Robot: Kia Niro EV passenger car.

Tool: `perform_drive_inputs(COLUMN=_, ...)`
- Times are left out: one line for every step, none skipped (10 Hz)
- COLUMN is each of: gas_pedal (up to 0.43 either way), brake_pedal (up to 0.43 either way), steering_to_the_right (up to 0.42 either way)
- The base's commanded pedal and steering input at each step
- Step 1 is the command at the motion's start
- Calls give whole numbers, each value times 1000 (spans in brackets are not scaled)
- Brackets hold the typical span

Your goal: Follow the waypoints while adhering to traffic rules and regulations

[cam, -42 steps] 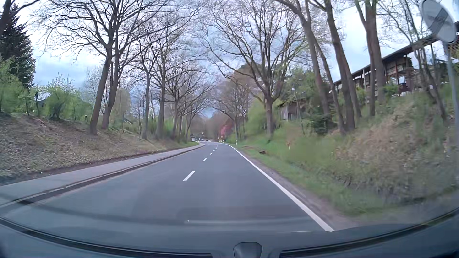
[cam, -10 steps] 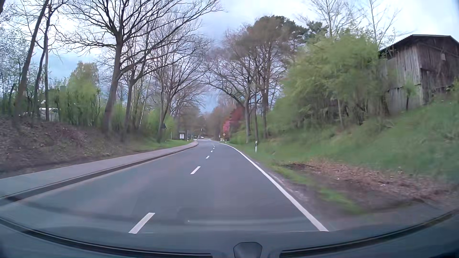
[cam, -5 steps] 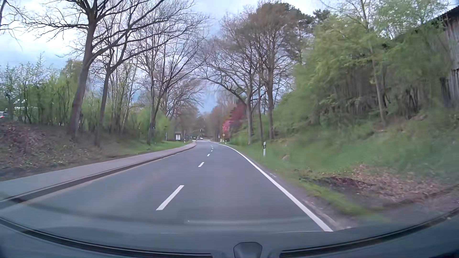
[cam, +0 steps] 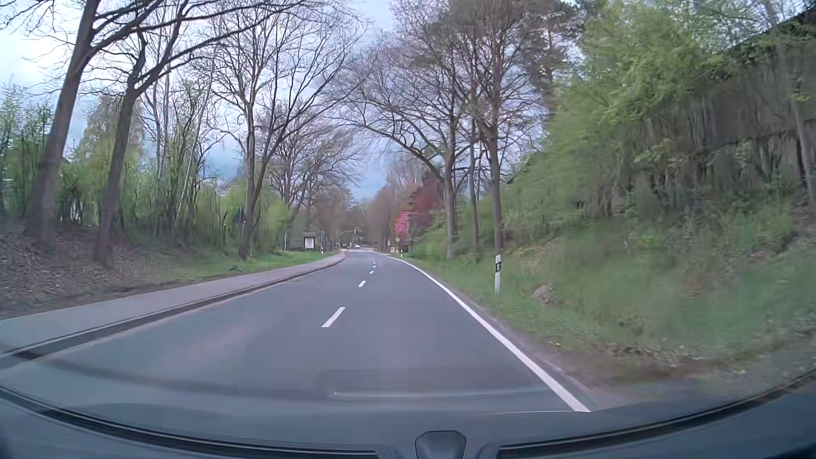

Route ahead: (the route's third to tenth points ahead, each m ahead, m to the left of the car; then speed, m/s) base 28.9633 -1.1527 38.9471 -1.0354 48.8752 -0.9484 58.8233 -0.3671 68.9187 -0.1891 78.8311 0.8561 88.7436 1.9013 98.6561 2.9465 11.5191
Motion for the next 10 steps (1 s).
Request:
perform_drive_inputs(gas_pedal=87, brake_pedal=0, steering_to_the_right=-2)
perform_drive_inputs(gas_pedal=87, brake_pedal=0, steering_to_the_right=-3)
perform_drive_inputs(gas_pedal=87, brake_pedal=0, steering_to_the_right=-5)
perform_drive_inputs(gas_pedal=87, brake_pedal=0, steering_to_the_right=-5)
perform_drive_inputs(gas_pedal=87, brake_pedal=0, steering_to_the_right=-5)
perform_drive_inputs(gas_pedal=87, brake_pedal=0, steering_to_the_right=-5)
perform_drive_inputs(gas_pedal=79, brake_pedal=0, steering_to_the_right=-5)
perform_drive_inputs(gas_pedal=79, brake_pedal=0, steering_to_the_right=-5)
perform_drive_inputs(gas_pedal=79, brake_pedal=0, steering_to_the_right=-5)
perform_drive_inputs(gas_pedal=79, brake_pedal=0, steering_to_the_right=-6)
